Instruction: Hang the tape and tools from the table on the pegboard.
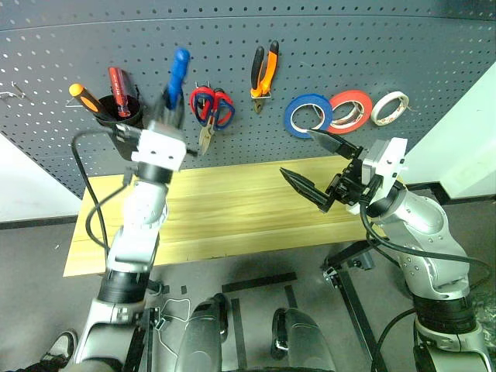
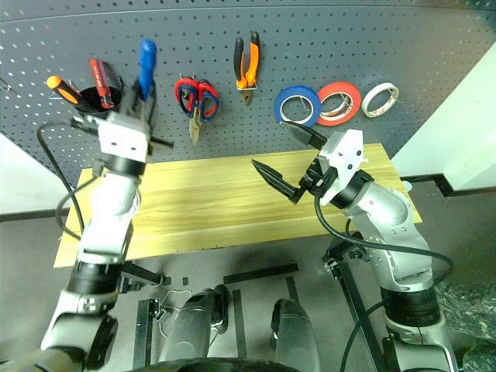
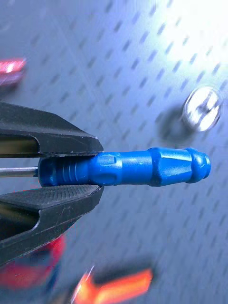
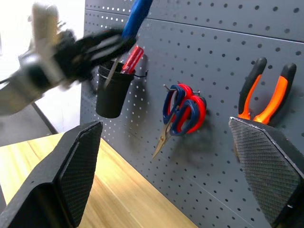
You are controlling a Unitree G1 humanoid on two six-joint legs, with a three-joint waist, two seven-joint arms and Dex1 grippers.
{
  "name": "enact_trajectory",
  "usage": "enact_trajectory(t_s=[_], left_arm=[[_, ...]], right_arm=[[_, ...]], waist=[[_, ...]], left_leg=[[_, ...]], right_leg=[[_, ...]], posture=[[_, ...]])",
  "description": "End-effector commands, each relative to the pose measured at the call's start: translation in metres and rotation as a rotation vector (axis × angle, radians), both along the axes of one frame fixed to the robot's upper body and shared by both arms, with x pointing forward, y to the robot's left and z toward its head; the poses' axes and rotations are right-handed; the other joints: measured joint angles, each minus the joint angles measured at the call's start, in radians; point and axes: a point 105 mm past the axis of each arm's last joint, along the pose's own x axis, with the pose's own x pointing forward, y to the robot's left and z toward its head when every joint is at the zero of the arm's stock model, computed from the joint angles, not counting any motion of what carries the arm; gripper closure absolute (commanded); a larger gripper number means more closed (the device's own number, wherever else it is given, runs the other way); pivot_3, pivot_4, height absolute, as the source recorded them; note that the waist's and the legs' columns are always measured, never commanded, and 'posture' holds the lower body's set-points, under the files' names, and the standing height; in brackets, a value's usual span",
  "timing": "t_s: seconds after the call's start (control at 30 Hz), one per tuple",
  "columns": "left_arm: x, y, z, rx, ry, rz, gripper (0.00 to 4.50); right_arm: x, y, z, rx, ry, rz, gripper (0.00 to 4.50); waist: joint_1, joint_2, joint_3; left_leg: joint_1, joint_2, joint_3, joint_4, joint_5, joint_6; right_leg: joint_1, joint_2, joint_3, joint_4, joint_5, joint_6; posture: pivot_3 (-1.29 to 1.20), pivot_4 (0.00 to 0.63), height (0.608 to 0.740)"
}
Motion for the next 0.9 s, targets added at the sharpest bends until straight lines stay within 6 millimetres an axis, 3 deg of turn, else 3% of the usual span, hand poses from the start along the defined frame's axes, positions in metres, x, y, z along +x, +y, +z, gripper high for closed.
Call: enact_trajectory(t_s=[0.03, 0.3, 0.47, 0.9], left_arm=[[-0.001, 0.008, 0.022, -0.004, -0.119, 0.028, 4.06], [0.004, 0.029, 0.04, 0.01, -0.204, 0.113, 4.06], [0.007, 0.05, 0.035, 0.006, -0.197, 0.19, 4.06], [0.009, 0.063, 0.045, 0.017, -0.236, 0.236, 4.06]], right_arm=[[-0.006, 0.001, 0.01, -0.003, -0.048, 0.013, 0.0], [-0.008, 0.001, 0.009, -0.017, -0.018, 0.03, 0.0], [-0.017, 0.001, 0.013, 0.004, -0.003, 0.076, 0.0], [-0.024, -0.001, 0.036, 0.06, -0.027, 0.116, 0.0]], waist=[[-0.001, 0.0, 0.0], [-0.004, 0.0, 0.0], [-0.004, 0.0, 0.0], [-0.006, 0.002, 0.005]], left_leg=[[0.0, 0.0, 0.0, 0.0, 0.0, 0.001], [0.003, 0.0, 0.0, 0.001, 0.0, 0.001], [0.006, 0.0, 0.0, 0.0, 0.0, 0.001], [0.01, 0.004, -0.001, -0.001, 0.0, 0.002]], right_leg=[[0.0, 0.0, 0.0, 0.0, 0.0, 0.0], [0.002, 0.0, 0.0, 0.002, 0.0, 0.001], [0.005, 0.0, 0.0, 0.002, 0.0, 0.001], [0.007, -0.001, 0.002, 0.002, 0.0, 0.0]], posture=[[0.08, 0.135, 0.717], [0.07, 0.179, 0.717], [0.06, 0.199, 0.717], [0.02, 0.252, 0.717]])
